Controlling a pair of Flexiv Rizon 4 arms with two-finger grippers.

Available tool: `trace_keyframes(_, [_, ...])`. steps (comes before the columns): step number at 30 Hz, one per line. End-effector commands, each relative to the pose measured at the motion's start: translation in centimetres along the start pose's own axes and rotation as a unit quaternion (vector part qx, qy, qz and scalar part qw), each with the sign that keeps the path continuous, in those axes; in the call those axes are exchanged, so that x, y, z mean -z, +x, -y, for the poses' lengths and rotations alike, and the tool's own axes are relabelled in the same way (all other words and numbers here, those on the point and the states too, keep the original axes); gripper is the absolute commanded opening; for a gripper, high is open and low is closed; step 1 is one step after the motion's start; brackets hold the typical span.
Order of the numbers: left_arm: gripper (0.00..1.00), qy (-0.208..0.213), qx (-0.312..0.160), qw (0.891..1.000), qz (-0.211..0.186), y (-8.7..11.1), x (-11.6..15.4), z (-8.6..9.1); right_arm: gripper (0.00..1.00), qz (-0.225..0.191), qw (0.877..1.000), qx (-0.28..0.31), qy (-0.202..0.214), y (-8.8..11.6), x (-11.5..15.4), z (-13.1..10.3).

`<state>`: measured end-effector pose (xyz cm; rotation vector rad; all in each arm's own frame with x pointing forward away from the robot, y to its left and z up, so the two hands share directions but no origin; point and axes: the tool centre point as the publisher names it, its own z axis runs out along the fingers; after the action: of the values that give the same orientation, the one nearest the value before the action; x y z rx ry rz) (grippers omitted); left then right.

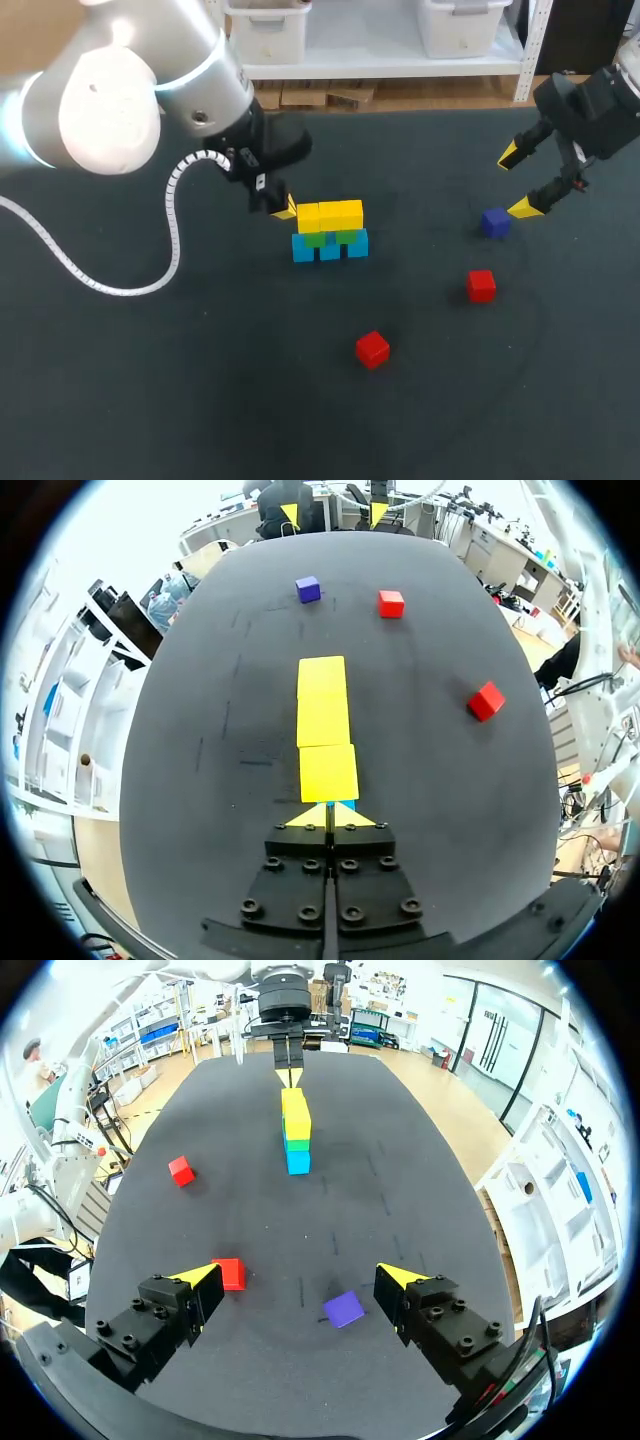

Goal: Place the blue cubes, place green cubes on the blue cubes, place the yellow cubes on the green cubes, then place the red cubes on the yellow cubes, and place purple cube on the red cubes.

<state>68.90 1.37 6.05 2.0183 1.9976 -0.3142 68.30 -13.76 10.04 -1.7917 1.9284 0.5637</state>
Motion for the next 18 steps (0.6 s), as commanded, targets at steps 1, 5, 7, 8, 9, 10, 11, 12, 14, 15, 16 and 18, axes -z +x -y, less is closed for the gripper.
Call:
trace_keyframes(1, [0.0, 0.002, -0.001, 1.0, -0.001, 0.0, -0.1, 0.0, 1.0, 0.001, 1.0, 0.0, 0.001, 0.0, 0.0, 0.0])
trace_keyframes(5, [0.0, 0.002, -0.001, 1.0, -0.002, -0.1, -0.2, -0.1, 1.0, 0.001, 1.0, 0.0, 0.001, 0.0, 0.0, 0.0])
trace_keyframes(7, [0.0, 0.002, -0.001, 1.0, -0.003, -0.1, -0.2, -0.1, 1.0, 0.001, 1.0, 0.0, 0.001, 0.0, 0.0, 0.0])
trace_keyframes(8, [0.0, 0.002, -0.001, 1.0, -0.006, -0.1, -0.2, -0.1, 1.0, 0.001, 1.0, 0.0, 0.001, 0.0, 0.0, 0.0])
trace_keyframes(9, [0.0, 0.002, 0.0, 1.0, -0.01, 0.0, -0.3, -0.1, 1.0, 0.001, 1.0, 0.0, 0.001, 0.0, 0.0, 0.0])
trace_keyframes(10, [0.0, 0.003, 0.003, 1.0, -0.011, 0.2, -0.3, 0.0, 1.0, 0.001, 1.0, 0.0, 0.001, 0.0, 0.0, 0.0])
trace_keyframes(11, [0.0, 0.004, 0.006, 1.0, -0.013, 0.4, -0.3, 0.1, 1.0, 0.001, 1.0, 0.0, 0.001, 0.0, 0.0, 0.0])
trace_keyframes(12, [0.0, 0.004, 0.009, 1.0, -0.016, 0.7, -0.2, 0.2, 1.0, 0.001, 1.0, 0.0, 0.001, 0.0, 0.0, 0.0])
trace_keyframes(14, [0.11, 0.006, 0.016, 1.0, -0.023, 1.3, -0.2, 0.4, 1.0, 0.001, 1.0, 0.0, 0.001, 0.0, 0.0, 0.0])
trace_keyframes(15, [0.32, 0.006, 0.022, 0.999, -0.026, 1.6, 0.0, 0.4, 1.0, 0.001, 1.0, 0.0, 0.001, 0.0, 0.0, 0.0])
trace_keyframes(16, [0.69, 0.005, 0.025, 0.999, -0.027, 1.8, 0.2, 0.5, 1.0, 0.001, 1.0, 0.0, 0.001, 0.0, 0.0, 0.0])
trace_keyframes(18, [1.0, 0.003, 0.036, 0.999, -0.032, 2.4, 0.6, 0.6, 1.0, 0.001, 1.0, 0.0, 0.001, 0.0, 0.0, 0.0])
